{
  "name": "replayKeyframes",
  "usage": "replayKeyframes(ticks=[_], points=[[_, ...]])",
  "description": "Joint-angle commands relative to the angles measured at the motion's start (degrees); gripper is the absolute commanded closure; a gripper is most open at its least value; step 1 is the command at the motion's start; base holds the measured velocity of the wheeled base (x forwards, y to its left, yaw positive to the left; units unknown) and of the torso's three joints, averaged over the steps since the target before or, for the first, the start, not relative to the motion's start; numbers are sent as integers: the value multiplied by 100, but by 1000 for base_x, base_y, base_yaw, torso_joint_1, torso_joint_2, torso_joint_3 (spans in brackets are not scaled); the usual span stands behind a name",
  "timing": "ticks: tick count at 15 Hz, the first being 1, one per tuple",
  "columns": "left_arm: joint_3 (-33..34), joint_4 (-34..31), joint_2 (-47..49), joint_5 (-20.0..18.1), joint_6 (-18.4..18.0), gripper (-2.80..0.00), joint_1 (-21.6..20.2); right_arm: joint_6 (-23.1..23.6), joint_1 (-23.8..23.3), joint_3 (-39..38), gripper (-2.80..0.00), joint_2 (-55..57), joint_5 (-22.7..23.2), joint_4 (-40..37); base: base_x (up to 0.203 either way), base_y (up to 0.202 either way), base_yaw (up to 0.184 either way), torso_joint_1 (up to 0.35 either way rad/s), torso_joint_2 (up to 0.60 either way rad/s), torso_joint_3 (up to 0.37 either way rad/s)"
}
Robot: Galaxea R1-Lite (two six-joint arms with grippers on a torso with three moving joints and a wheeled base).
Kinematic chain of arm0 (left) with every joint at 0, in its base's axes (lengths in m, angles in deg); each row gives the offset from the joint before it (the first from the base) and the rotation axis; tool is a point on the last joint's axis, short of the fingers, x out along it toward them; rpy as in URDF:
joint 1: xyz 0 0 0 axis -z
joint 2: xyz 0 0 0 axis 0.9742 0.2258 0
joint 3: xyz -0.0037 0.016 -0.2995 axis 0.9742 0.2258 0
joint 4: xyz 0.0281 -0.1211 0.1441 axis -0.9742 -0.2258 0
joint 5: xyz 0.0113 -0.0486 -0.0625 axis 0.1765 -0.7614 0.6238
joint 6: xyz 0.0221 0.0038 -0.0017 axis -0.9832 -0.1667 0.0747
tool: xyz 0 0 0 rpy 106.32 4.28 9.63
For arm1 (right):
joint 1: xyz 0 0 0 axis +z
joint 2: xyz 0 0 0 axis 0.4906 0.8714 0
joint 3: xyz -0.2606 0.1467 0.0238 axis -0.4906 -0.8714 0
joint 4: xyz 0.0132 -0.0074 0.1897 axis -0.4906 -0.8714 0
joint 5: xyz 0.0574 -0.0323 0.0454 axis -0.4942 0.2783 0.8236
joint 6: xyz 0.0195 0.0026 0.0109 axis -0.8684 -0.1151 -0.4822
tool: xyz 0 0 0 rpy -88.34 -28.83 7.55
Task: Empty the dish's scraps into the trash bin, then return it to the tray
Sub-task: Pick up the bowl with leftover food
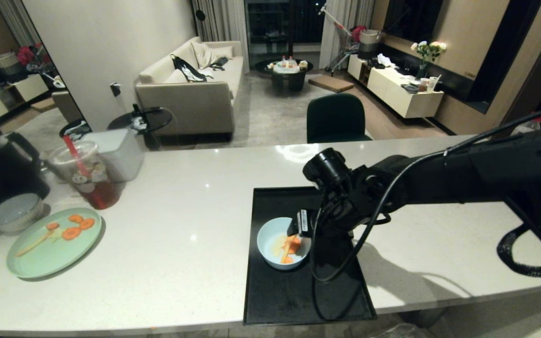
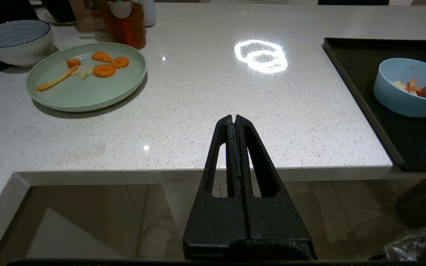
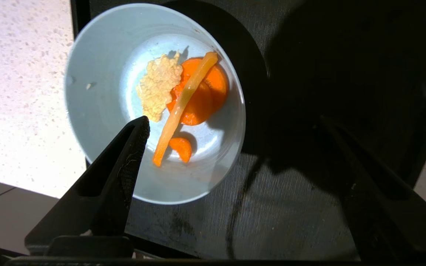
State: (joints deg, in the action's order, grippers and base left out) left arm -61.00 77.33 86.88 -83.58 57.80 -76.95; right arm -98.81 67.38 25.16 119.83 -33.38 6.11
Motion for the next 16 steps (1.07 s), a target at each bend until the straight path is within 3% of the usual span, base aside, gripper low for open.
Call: replayKeyframes(ticks=[1,3,4,16], points=[[0,1,6,3,5,0,0,-18,45,31,-280,136,3,-13,0,0,0,0,0,0],[0,1,6,3,5,0,0,-18,86,60,-280,158,4,-11,0,0,0,0,0,0],[0,1,6,3,5,0,0,-18,125,60,0,175,-1,-4,0,0,0,0,0,0],[0,1,3,3,5,0,0,8,199,60,0,228,-40,-232,0,0,0,0,0,0]])
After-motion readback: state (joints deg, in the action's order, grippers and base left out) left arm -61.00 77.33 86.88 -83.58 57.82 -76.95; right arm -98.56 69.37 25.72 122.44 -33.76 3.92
